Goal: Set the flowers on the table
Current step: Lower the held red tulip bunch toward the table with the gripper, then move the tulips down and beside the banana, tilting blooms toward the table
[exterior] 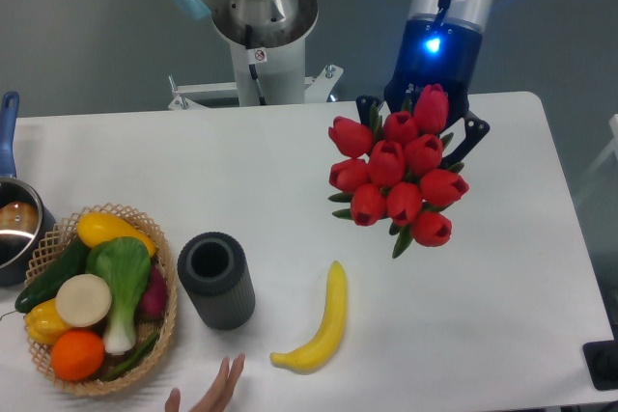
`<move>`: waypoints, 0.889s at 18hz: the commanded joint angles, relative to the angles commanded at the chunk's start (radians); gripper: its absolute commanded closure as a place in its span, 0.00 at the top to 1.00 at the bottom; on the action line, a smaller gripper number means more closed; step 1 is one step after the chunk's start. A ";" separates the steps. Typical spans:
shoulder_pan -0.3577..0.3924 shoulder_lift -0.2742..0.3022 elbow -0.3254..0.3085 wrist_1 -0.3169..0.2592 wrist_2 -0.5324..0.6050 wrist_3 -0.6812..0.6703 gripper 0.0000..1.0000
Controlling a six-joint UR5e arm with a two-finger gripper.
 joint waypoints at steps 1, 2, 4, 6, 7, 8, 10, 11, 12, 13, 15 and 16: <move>-0.009 0.000 0.000 -0.009 0.051 0.000 0.34; -0.023 0.003 -0.006 -0.031 0.101 0.000 0.34; -0.057 0.006 -0.023 -0.058 0.199 0.000 0.34; -0.089 -0.004 -0.035 -0.063 0.302 0.000 0.34; -0.106 -0.008 -0.055 -0.061 0.347 0.000 0.34; -0.114 -0.008 -0.067 -0.063 0.378 0.000 0.34; -0.120 -0.006 -0.092 -0.063 0.415 0.000 0.34; -0.120 -0.006 -0.094 -0.068 0.425 0.000 0.34; -0.120 -0.005 -0.103 -0.080 0.442 0.000 0.34; -0.120 -0.004 -0.113 -0.101 0.473 0.000 0.34; -0.121 -0.009 -0.140 -0.121 0.551 0.012 0.34; -0.126 -0.015 -0.152 -0.123 0.577 0.038 0.34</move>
